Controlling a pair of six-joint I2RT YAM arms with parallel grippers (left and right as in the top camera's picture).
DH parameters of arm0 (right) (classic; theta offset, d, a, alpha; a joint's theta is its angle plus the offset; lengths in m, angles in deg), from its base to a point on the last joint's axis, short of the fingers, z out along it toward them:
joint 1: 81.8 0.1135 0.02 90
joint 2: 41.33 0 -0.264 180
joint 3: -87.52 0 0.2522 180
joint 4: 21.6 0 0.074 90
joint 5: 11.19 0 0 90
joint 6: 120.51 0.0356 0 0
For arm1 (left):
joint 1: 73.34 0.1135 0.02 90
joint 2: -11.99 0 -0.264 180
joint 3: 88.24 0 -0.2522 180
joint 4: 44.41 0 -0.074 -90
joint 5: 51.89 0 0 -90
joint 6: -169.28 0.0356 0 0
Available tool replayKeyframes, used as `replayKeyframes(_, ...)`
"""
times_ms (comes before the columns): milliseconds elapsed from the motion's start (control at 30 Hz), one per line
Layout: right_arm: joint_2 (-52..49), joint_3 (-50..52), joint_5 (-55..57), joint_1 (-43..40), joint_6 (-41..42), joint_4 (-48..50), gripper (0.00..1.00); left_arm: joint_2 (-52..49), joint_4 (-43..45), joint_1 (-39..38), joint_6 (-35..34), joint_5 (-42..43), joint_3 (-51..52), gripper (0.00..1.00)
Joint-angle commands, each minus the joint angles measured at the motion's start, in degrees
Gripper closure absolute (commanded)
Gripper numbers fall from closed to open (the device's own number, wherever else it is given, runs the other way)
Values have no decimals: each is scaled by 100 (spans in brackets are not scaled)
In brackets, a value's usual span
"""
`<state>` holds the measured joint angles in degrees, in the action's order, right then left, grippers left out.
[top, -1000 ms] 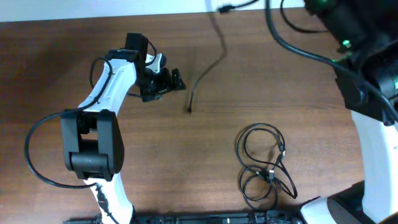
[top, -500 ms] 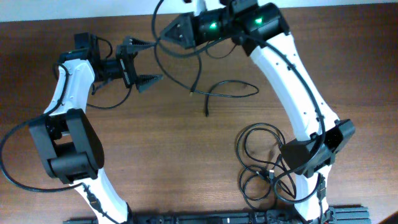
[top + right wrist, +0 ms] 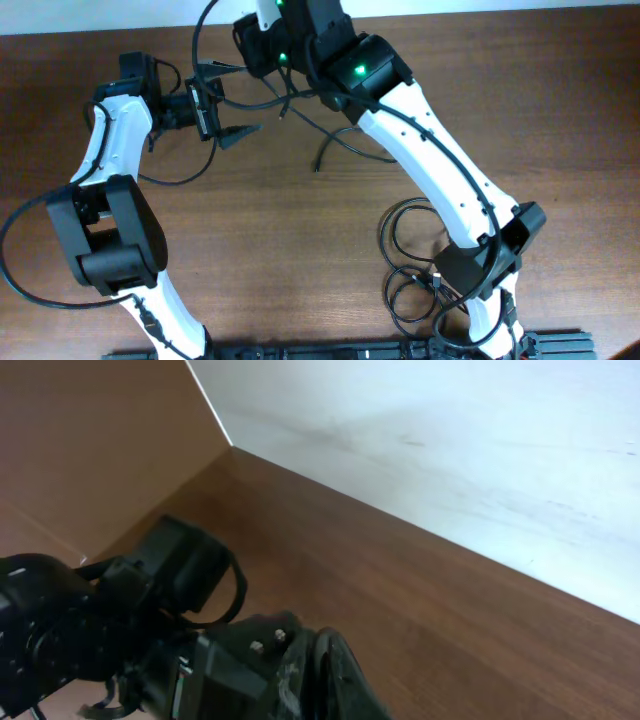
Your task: Untangle cables
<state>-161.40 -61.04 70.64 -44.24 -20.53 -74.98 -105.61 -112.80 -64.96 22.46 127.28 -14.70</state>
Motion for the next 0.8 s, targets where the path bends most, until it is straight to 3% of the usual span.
replayKeyframes(0, 66, -37, 70, 31, 15, 0, 96, 31, -9, 15, -105, -610, -92, 7)
replayKeyframes(67, 66, -37, 487, 24, 17, -11, 96, 31, -7, 33, -409, -629, -92, 1)
replayKeyframes(133, 66, -37, 1040, 26, 702, -68, 96, 31, -9, 105, -1019, -629, -92, 1)
replayKeyframes(233, 66, -37, 885, 105, 1200, -144, 96, 31, -9, 181, -2105, -625, -92, 1)
replayKeyframes(400, 66, -37, 518, 450, 1198, -122, 96, 31, -7, 197, -2806, -601, -92, 1)
replayKeyframes(500, 66, -37, 516, 632, 1200, -111, 96, 31, -7, 197, -2804, -581, -92, 1)
replayKeyframes(767, 63, -35, 431, 713, 1200, 105, 96, 31, -4, 197, -2798, -590, -92, 34)
